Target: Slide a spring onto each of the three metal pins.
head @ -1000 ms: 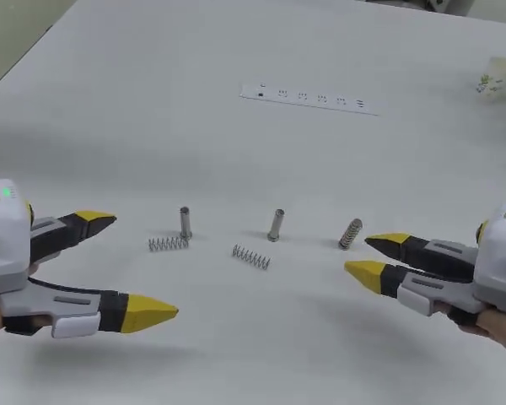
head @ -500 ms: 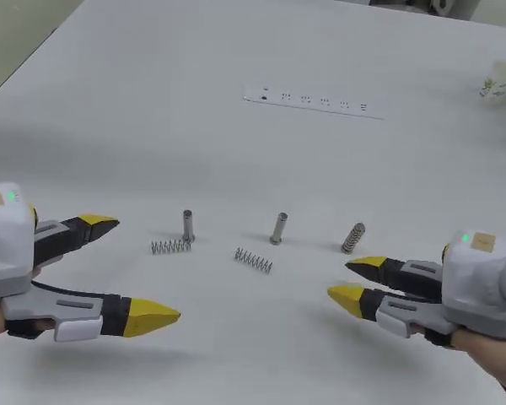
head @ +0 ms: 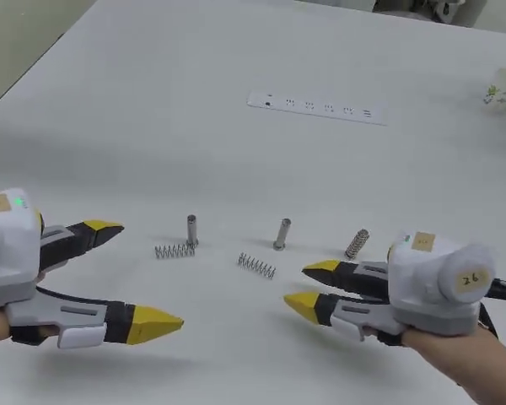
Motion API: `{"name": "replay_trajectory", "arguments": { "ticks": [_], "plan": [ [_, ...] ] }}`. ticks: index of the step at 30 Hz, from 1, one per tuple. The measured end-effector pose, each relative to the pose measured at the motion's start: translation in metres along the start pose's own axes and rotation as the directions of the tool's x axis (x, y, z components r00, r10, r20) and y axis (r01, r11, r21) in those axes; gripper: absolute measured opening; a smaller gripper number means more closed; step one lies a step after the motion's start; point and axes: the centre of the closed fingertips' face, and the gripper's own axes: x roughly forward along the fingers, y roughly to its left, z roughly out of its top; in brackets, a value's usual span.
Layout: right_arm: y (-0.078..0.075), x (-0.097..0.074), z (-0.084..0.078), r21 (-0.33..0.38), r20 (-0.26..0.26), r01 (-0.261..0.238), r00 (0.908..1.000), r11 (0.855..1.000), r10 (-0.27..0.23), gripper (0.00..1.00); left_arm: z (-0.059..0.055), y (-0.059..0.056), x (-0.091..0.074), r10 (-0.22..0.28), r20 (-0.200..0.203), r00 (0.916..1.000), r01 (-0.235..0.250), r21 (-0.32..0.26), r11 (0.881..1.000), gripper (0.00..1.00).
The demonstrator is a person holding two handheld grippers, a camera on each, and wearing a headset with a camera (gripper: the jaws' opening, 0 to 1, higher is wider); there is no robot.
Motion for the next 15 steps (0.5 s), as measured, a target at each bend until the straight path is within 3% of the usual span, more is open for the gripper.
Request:
{"name": "replay_trajectory", "arguments": {
  "ticks": [15],
  "plan": [
    [-0.006, 0.038, 0.012, -0.02, -0.017, -0.013, 0.9998, 1.0, 0.013, 0.24, -0.008, -0.005, -0.001, -0.015, -0.047, 0.9988, 0.016, 0.033, 0.999, 0.97]
  ]
}}
